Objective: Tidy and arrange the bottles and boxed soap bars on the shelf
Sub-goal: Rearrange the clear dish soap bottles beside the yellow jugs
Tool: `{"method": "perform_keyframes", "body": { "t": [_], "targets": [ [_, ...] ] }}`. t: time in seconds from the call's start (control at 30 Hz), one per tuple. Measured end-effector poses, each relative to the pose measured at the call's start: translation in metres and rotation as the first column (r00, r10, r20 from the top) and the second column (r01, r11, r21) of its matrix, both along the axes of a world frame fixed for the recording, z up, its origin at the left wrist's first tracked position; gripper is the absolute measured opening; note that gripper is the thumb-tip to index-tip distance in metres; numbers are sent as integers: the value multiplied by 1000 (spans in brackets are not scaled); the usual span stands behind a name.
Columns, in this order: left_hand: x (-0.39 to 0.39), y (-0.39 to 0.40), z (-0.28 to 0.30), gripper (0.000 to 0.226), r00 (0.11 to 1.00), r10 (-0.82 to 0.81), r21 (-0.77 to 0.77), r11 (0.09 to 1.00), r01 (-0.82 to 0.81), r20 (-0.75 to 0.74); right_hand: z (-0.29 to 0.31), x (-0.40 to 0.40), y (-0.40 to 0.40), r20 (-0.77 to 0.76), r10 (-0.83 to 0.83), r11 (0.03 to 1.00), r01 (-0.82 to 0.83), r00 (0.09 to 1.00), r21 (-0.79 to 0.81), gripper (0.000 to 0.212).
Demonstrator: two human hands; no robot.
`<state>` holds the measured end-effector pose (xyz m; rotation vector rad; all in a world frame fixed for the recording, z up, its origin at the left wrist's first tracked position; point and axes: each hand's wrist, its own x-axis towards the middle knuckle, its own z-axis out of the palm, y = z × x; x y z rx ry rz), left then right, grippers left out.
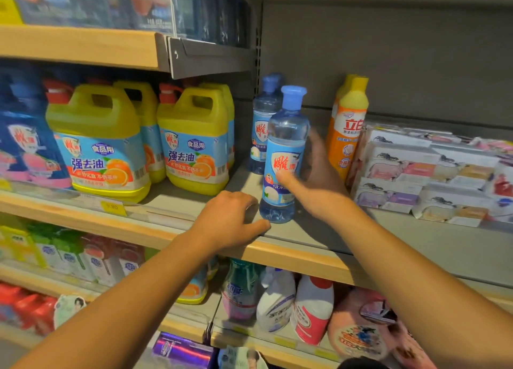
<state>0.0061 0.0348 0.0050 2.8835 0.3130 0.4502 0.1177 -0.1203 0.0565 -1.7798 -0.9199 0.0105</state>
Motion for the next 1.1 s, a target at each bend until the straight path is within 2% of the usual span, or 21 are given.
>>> {"method": "perform_keyframes", "body": {
  "t": [0.13,0.27,0.4,0.5,0.63,1.1],
  "targets": [
    [-15,7,-9,79,999,-27,109,994,23,42,-33,-6,-1,30,-132,974,135,991,-181,65],
    [-19,0,-16,66,997,5,122,992,-14,72,-36,3,17,58,-158,966,167,986,-200,47],
    [-22,-3,-18,57,994,16,122,992,-30,113,-37,14,42,83,-177,969,188,981,-161,53],
    [-22,-5,-20,59,992,35,113,992,-48,121,-42,23,60,102,-217,966,229,971,-120,54],
    [-22,-4,-21,62,991,44,104,993,-57,123,-49,36,81,114,-248,953,264,962,-151,54],
    [-21,-3,-23,47,987,66,87,993,-79,150,-52,52,97,158,-303,911,334,940,-243,50]
  ]
}}
